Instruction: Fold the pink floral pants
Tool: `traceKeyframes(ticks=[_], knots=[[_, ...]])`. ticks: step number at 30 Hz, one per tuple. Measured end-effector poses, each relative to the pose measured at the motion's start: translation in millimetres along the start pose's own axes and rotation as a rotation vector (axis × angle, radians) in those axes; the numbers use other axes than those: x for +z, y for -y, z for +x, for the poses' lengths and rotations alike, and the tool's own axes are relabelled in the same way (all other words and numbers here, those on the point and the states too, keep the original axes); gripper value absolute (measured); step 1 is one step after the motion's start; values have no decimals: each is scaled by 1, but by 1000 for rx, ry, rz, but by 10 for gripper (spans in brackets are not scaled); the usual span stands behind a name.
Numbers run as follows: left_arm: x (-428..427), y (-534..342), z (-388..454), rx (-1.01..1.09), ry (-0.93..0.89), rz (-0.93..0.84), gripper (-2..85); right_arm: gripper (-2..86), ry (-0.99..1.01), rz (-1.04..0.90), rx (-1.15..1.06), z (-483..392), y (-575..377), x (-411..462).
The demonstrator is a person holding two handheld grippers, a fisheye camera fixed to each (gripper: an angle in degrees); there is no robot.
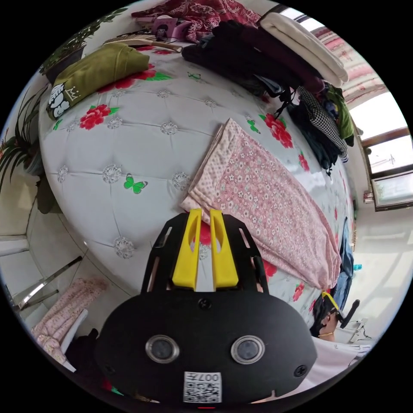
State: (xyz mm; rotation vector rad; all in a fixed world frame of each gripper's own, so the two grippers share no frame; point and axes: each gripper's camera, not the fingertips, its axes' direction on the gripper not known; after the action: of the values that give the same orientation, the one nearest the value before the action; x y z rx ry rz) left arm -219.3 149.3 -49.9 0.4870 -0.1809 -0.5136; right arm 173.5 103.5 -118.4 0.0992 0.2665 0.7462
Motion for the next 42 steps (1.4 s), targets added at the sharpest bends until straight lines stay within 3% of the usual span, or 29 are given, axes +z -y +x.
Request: traceKeyframes(ticks=[8,13,18,21,26,32,34,36,42], knots=[[-12,2,-40,-116,-184,-15,88,21,36,-23,98,15,24,19],[-2,17,-65,-194,-288,-60,117,2,2,139,1,6,-5,-31],[-2,18,-81,-226,-337,-44,119,-2,-2,-106,41,11,-26,22],[-8,16,-93,-269,-399,-22,127,-2,-64,-120,38,5,-24,23],[-32,8,-103,-254,-364,57,118,-2,-158,-18,-2,-10,-17,-13],[-32,28,-70,-62,-221,81,105,-2,19,9,-36,-41,3,-25],[-16,35,-61,-46,-150,45,85,-2,49,16,-56,-56,8,-22],[-13,36,-61,-45,-59,53,11,-2,77,9,-112,-78,16,-20],[-56,16,-80,-36,-192,184,-8,-3,17,-12,-225,-113,24,-23]])
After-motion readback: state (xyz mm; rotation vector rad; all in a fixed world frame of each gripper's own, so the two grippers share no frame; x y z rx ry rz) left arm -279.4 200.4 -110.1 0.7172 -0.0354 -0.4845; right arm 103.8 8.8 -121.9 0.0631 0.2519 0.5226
